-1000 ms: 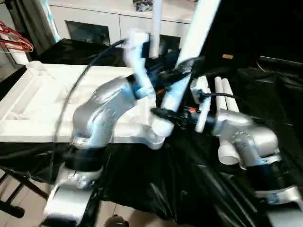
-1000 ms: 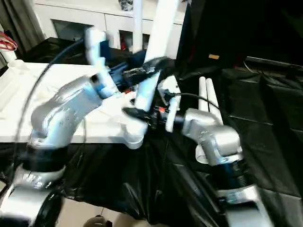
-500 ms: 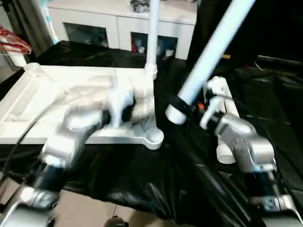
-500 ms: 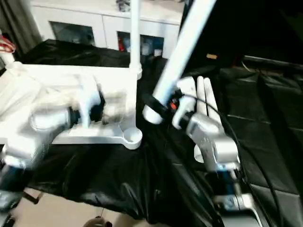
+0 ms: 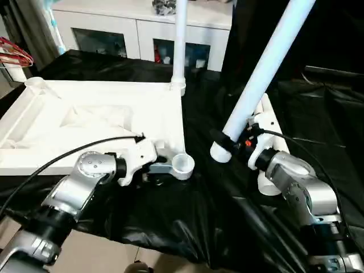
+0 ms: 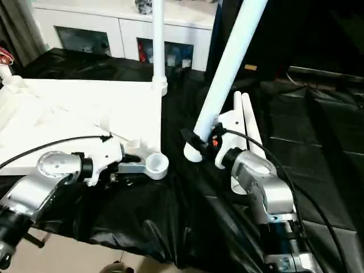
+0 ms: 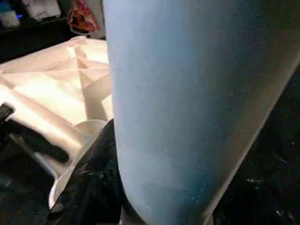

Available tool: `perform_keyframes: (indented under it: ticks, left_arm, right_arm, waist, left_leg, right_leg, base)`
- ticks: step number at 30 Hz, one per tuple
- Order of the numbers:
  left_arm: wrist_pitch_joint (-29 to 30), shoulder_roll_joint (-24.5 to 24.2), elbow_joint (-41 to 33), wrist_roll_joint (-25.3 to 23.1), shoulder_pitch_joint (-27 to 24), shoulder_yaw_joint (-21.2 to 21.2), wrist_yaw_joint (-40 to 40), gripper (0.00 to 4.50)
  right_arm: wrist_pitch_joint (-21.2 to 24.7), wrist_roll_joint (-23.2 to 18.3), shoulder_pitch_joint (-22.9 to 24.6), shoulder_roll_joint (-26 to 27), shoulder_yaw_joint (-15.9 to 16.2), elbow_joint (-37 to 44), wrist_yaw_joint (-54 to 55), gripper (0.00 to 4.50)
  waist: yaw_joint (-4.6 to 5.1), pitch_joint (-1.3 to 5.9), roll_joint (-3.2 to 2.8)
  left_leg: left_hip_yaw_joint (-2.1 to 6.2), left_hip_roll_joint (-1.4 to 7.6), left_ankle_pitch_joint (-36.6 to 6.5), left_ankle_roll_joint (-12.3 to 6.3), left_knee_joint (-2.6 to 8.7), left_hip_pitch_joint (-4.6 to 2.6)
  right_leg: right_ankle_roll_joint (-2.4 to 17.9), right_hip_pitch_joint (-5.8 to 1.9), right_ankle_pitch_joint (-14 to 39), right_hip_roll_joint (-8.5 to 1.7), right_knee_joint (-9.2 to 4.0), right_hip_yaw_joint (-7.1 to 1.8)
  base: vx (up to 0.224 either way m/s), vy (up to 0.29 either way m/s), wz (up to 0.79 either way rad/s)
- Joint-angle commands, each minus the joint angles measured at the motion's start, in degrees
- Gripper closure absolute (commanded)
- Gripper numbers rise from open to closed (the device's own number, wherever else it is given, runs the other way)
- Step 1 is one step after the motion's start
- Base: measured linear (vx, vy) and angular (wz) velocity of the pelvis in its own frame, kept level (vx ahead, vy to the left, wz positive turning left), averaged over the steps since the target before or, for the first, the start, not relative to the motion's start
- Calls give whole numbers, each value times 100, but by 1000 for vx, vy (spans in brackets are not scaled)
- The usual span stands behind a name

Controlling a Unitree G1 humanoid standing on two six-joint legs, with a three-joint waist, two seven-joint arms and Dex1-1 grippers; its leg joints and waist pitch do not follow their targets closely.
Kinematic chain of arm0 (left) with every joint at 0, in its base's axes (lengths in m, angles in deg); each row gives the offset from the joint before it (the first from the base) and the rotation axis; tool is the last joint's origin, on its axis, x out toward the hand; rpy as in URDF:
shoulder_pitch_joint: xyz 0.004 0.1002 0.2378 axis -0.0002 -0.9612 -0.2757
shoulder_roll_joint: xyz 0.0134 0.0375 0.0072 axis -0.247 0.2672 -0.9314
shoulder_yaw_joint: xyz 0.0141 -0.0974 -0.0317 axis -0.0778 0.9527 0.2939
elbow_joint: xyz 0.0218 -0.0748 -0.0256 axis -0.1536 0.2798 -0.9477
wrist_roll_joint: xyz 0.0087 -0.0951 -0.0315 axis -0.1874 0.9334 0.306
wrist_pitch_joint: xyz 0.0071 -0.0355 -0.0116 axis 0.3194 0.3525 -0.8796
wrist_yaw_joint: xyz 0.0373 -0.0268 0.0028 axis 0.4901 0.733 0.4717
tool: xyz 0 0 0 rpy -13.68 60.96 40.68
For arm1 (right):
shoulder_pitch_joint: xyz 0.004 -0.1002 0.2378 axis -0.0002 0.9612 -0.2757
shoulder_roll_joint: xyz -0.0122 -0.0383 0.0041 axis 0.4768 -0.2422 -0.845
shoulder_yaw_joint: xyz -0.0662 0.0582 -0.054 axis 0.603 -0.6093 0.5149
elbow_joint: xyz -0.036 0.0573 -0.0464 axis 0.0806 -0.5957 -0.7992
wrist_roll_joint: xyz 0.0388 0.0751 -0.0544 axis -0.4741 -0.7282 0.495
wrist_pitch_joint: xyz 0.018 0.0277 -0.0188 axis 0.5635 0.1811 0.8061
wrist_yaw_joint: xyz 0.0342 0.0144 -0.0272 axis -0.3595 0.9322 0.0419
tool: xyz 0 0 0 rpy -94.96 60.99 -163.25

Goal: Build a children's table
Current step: Pick table leg, then insert table leg to table base

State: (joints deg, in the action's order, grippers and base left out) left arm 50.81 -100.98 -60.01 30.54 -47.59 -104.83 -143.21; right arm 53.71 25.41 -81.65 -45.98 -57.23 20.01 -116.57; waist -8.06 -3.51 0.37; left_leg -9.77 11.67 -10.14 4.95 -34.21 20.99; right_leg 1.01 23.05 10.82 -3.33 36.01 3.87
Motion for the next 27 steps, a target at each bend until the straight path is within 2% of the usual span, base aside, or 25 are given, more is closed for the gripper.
perform_keyframes:
  ticks: [1,4,5,6,8,9,11,15,16,17,18,19,20,21,22,23,25,27]
  left_arm:
    - [-155,-61,160,-76,150,-71,-152,240]
    - [-428,-85,597,-157,382,-59,-361,249]
    - [-480,-82,688,-178,426,-52,-376,257]
    - [-581,-94,890,-232,540,-74,-480,280]
    - [-668,-99,1054,-279,631,-89,-550,286]
    - [-711,-109,1161,-302,699,-100,-611,294]
    - [-760,-117,1301,-323,786,-110,-708,322]
    - [-942,-115,1776,-434,1042,-136,-897,344]
    - [-970,-120,1890,-482,1102,-169,-971,344]
    - [-1001,-127,1984,-526,1150,-201,-1032,370]
    - [-1030,-120,2046,-548,1179,-211,-1064,374]
    - [-1094,-99,2169,-584,1231,-216,-1111,375]
    - [-1126,-73,2263,-595,1272,-209,-1135,382]
    - [-1144,-55,2325,-602,1300,-204,-1151,382]
    - [-1144,-8,2427,-580,1358,-183,-1208,410]
    - [-1143,1,2444,-576,1368,-181,-1222,416]
    - [-1172,65,2583,-553,1430,-154,-1314,421]
    - [-1199,110,2665,-520,1456,-122,-1394,439]
  right_arm:
    - [53,25,53,-89,31,197,-74,260]
    - [129,21,66,-112,74,269,-93,260]
    - [143,18,66,-115,82,284,-97,260]
    - [167,7,81,-144,100,333,-131,260]
    - [170,10,89,-160,113,346,-151,260]
    - [169,15,90,-168,121,345,-162,260]
    - [171,19,87,-175,128,346,-173,260]
    - [212,17,99,-193,165,419,-168,260]
    - [220,19,112,-203,171,437,-173,260]
    - [227,20,122,-209,175,452,-176,260]
    - [232,23,128,-212,172,458,-184,260]
    - [239,28,136,-216,169,469,-195,260]
    - [251,26,149,-224,166,495,-200,260]
    - [258,25,157,-230,164,513,-203,260]
    - [272,19,174,-247,151,547,-202,260]
    - [275,17,178,-251,148,554,-202,260]
    - [285,6,195,-278,129,579,-204,260]
    - [287,5,213,-293,130,600,-204,260]
  waist:
    - [18,415,-91]
    - [10,424,-96]
    - [11,420,-88]
    - [11,420,-105]
    - [10,428,-94]
    - [1,431,-159]
    - [9,438,-127]
    - [10,433,-175]
    - [13,434,-179]
    - [6,432,-174]
    - [5,424,-172]
    - [5,428,-188]
    - [-4,433,-240]
    - [1,428,-209]
    - [1,436,-232]
    - [4,433,-219]
    - [-1,437,-261]
    - [3,445,-258]
  left_leg:
    - [66,145,-1345,259,435,-86]
    - [59,135,-1277,236,424,-87]
    - [56,127,-1290,225,423,-85]
    - [64,129,-1304,235,428,-83]
    - [73,143,-1282,249,431,-78]
    - [77,142,-1302,260,425,-88]
    - [73,142,-1261,268,420,-79]
    - [64,132,-1305,267,409,-80]
    - [62,119,-1322,258,408,-84]
    - [75,136,-1331,273,416,-85]
    - [71,134,-1351,266,417,-87]
    - [72,135,-1388,264,418,-88]
    - [79,137,-1384,273,410,-86]
    - [73,127,-1396,265,411,-82]
    - [75,133,-1383,276,407,-84]
    - [75,130,-1361,267,406,-74]
    - [81,136,-1347,255,404,-74]
    - [78,134,-1273,240,395,-61]
  right_leg:
    - [732,-274,1368,-465,-465,-305]
    - [800,-272,1240,-466,-458,-308]
    - [783,-273,1263,-459,-471,-306]
    - [770,-279,1300,-464,-471,-304]
    - [797,-286,1226,-475,-449,-304]
    - [813,-273,1205,-473,-448,-303]
    - [875,-290,1010,-475,-431,-303]
    - [943,-290,1000,-474,-439,-304]
    - [896,-297,1069,-464,-464,-303]
    - [905,-303,1095,-482,-448,-306]
    - [893,-294,1153,-475,-459,-303]
    - [889,-294,1227,-482,-471,-306]
    - [898,-294,1240,-493,-462,-310]
    - [873,-304,1306,-482,-481,-305]
    - [882,-302,1279,-487,-475,-308]
    - [892,-309,1255,-486,-473,-307]
    - [921,-304,1235,-491,-467,-306]
    - [976,-317,1096,-484,-450,-302]
  base:
    - [0,0,0]
    - [0,0,0]
    - [0,0,0]
    - [0,0,0]
    - [0,0,0]
    - [0,0,0]
    - [0,0,0]
    - [0,0,0]
    - [0,0,0]
    - [0,0,0]
    - [0,0,0]
    - [0,0,0]
    - [0,0,0]
    - [0,0,0]
    - [0,0,0]
    - [0,0,0]
    - [0,0,0]
    - [0,0,0]
